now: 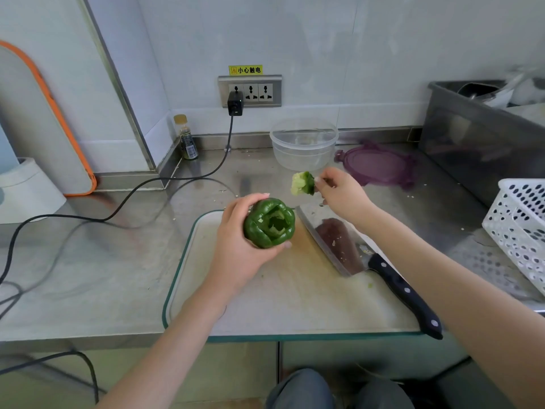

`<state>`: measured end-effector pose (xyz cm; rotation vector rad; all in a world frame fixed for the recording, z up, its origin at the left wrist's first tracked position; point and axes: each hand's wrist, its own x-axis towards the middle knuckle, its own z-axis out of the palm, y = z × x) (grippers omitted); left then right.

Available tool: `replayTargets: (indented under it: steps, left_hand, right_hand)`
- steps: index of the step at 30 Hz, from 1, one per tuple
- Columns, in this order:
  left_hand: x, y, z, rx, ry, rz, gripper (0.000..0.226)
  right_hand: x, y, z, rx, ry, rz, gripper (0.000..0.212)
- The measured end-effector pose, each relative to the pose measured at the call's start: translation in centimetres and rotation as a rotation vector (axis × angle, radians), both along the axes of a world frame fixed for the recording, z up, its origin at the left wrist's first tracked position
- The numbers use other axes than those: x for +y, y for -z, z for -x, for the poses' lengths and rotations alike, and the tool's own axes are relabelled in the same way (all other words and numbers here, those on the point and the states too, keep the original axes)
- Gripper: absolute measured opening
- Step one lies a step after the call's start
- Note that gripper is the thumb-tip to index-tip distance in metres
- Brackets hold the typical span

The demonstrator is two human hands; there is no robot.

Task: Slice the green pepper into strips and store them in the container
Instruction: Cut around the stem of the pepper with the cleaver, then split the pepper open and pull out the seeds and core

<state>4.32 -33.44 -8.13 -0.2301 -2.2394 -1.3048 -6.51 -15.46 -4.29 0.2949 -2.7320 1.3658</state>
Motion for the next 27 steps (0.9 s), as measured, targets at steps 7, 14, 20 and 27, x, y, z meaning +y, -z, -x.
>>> replayTargets:
  steps: [7,14,20,27]
  left_hand:
    - [-0.1,0.1,0.3,-0.052,-0.010,-0.033,0.078]
    - [-0.2,0.3,0.5,-0.056,0.000,-0.058,0.078]
    - [0.1,-0.3,0.2,-0.187,0.157,-0.149,0.072]
    - [0.4,-0.5,-0.1,-0.330,0.251,-0.117,0.055]
  right_hand:
    - [-1.6,0.2,3.2,0.036,0.058,-0.073,0.018]
    - [-2.8,2.1,4.6,-0.028,0.093,-0.246,0.014]
    - [-0.3,1.2,2.8,0.012,0.167,-0.255,0.044]
    - [4.1,0.6,-6.3,-0.019,0.098,-0.329,0.043]
